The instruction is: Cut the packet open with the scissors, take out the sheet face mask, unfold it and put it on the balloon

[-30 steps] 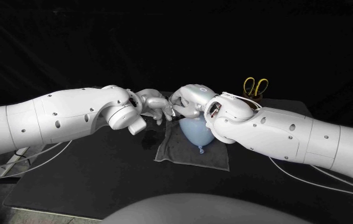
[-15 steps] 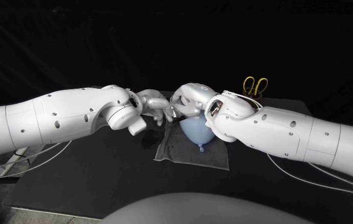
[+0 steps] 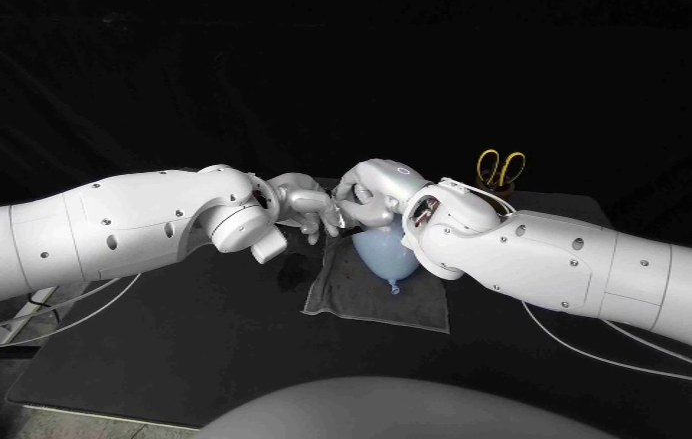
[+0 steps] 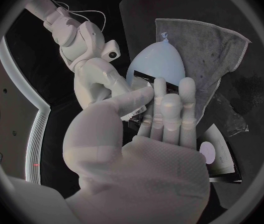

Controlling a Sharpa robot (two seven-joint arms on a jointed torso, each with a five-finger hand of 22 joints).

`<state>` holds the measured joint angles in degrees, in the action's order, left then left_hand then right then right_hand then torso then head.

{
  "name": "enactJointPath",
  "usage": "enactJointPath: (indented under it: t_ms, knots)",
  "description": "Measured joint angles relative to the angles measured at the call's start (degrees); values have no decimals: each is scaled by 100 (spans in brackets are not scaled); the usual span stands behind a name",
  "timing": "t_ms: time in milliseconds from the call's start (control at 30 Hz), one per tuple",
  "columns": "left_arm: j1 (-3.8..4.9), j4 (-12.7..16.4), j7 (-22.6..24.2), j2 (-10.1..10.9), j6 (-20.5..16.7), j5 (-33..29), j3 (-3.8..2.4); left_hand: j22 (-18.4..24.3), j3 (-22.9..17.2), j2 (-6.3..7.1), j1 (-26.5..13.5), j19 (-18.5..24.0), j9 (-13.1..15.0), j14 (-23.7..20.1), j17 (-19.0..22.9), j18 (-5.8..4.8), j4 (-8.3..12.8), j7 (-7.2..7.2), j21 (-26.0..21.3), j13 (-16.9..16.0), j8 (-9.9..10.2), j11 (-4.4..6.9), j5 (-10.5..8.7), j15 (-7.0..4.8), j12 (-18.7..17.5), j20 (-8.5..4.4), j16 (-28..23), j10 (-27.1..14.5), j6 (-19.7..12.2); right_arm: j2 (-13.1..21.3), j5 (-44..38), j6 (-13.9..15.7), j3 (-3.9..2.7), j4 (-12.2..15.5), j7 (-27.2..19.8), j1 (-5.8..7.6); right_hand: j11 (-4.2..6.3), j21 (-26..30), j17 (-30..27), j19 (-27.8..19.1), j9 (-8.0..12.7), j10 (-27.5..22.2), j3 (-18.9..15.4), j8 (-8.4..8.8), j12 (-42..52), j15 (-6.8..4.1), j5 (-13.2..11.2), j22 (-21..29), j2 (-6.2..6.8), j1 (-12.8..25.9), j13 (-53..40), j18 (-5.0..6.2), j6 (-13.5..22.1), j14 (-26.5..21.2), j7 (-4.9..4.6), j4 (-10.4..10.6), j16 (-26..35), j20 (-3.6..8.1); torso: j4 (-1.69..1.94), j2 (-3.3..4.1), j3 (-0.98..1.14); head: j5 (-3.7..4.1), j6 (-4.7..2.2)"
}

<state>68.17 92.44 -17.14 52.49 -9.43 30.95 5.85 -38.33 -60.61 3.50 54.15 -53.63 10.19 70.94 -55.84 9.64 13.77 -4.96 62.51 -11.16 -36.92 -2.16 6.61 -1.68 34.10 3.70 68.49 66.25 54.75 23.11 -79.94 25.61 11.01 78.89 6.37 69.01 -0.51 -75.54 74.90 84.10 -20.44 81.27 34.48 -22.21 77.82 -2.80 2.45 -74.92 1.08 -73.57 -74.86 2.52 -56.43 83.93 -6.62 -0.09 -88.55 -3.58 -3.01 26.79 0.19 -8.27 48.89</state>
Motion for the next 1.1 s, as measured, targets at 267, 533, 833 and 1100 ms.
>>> enactJointPath:
  t_ms: [267,533,833,1100]
  knots:
    - [7,-26,39,-8,-11,-19,-10,-8,0,0,14,19,0,1,2,-20,0,-9,0,-7,0,-1,-12,1,0,19,0,-1,-10,129,-11,301,0,180,-72,-5,21,-69,1,-17,0,20,0,-35,35,-19,13,-3,16,16,-9,0,-34,-1,61,-1,-7,23,-2,-3,1,-14,-3]
    - [8,-66,67,-1,-25,-76,-11,-7,0,-1,15,19,0,-10,5,37,0,-12,0,-7,0,-1,-18,28,0,19,0,-1,-11,387,-31,727,-18,428,-165,-6,21,-118,5,-18,0,20,24,-66,37,-20,11,-3,38,38,-9,0,-35,-2,82,-25,-7,23,-5,-3,1,-33,-3]
    - [8,-122,71,19,-34,-149,-8,-7,0,-3,17,19,0,-8,7,36,0,-20,-1,-6,0,-10,-23,29,0,19,0,-10,-20,741,-25,1102,-86,777,-282,5,21,-151,5,-9,0,20,23,-66,37,-19,7,-1,38,38,-7,0,-40,-2,106,-25,-24,34,-4,-3,3,-46,-9]
    - [7,-204,59,11,-24,-222,-8,-6,0,-3,17,19,0,-16,9,31,0,-20,-1,-12,0,-10,-28,22,0,20,0,-11,-20,1015,228,1351,-172,1130,-421,52,0,-151,1,-9,0,41,35,-117,36,-19,6,2,61,61,-4,0,-40,-2,126,-36,-24,52,-5,-7,3,-68,-31]
